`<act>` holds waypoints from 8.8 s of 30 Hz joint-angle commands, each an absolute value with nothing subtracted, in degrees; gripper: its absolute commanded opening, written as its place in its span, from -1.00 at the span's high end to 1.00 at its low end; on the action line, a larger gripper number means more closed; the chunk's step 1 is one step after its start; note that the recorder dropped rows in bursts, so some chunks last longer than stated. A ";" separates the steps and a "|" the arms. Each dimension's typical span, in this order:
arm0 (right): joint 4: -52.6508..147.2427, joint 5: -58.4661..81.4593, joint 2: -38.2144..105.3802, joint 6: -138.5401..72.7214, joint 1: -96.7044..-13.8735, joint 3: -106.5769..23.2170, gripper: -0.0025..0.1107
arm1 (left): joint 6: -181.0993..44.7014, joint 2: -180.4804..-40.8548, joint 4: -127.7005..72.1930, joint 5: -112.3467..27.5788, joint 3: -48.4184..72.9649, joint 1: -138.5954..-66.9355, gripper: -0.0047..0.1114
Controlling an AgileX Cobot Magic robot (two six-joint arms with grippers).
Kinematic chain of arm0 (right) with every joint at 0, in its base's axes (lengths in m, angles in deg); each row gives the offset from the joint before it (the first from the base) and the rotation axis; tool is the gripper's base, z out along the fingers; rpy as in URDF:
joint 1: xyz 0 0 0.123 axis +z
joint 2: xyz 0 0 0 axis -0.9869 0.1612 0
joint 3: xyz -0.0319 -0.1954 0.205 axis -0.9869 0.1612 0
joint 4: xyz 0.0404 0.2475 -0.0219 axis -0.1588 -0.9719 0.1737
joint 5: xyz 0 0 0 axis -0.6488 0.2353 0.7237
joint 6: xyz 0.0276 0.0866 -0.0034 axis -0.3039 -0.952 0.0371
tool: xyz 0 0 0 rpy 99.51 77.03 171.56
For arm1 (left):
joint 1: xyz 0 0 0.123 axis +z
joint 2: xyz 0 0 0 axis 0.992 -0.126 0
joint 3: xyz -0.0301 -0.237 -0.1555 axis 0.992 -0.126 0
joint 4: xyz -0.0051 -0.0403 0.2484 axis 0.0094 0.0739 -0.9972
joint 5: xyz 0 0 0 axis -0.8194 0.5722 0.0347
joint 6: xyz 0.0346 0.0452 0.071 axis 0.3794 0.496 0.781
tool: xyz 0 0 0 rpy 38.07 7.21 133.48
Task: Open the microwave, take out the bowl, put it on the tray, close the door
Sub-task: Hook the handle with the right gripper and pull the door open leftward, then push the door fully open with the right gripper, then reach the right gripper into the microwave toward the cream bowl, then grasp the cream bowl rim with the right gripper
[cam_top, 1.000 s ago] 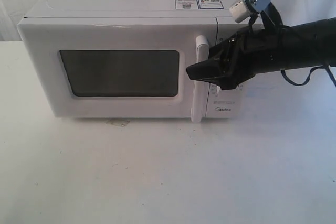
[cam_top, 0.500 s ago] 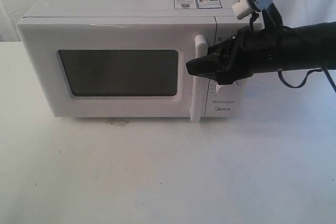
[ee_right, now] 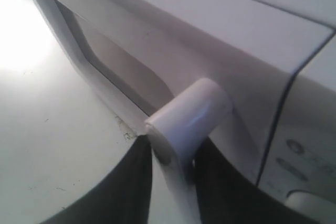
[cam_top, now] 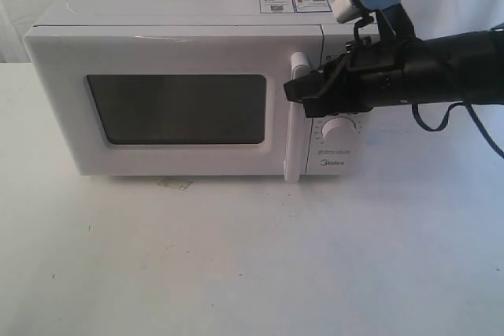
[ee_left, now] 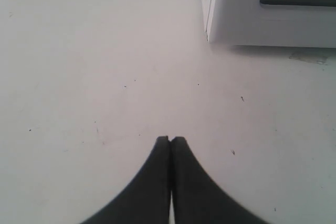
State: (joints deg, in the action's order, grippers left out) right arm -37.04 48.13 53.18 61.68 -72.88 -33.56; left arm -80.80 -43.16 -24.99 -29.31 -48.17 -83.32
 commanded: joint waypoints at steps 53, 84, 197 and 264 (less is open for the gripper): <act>-5.37 60.28 44.28 41.63 -72.15 -36.72 0.37 | -81.20 -42.90 -25.02 -29.11 -48.42 -83.43 0.92; 10.57 36.31 37.21 17.05 -72.15 -34.00 0.96 | -81.20 -42.90 -25.02 -29.11 -48.42 -83.43 0.92; 45.16 28.03 53.45 37.54 -38.54 -40.37 0.96 | -81.20 -42.90 -25.02 -29.11 -48.42 -83.43 0.92; 131.71 34.74 78.23 -65.86 -40.78 -54.36 0.06 | -81.20 -42.90 -25.02 -29.11 -48.42 -83.43 0.92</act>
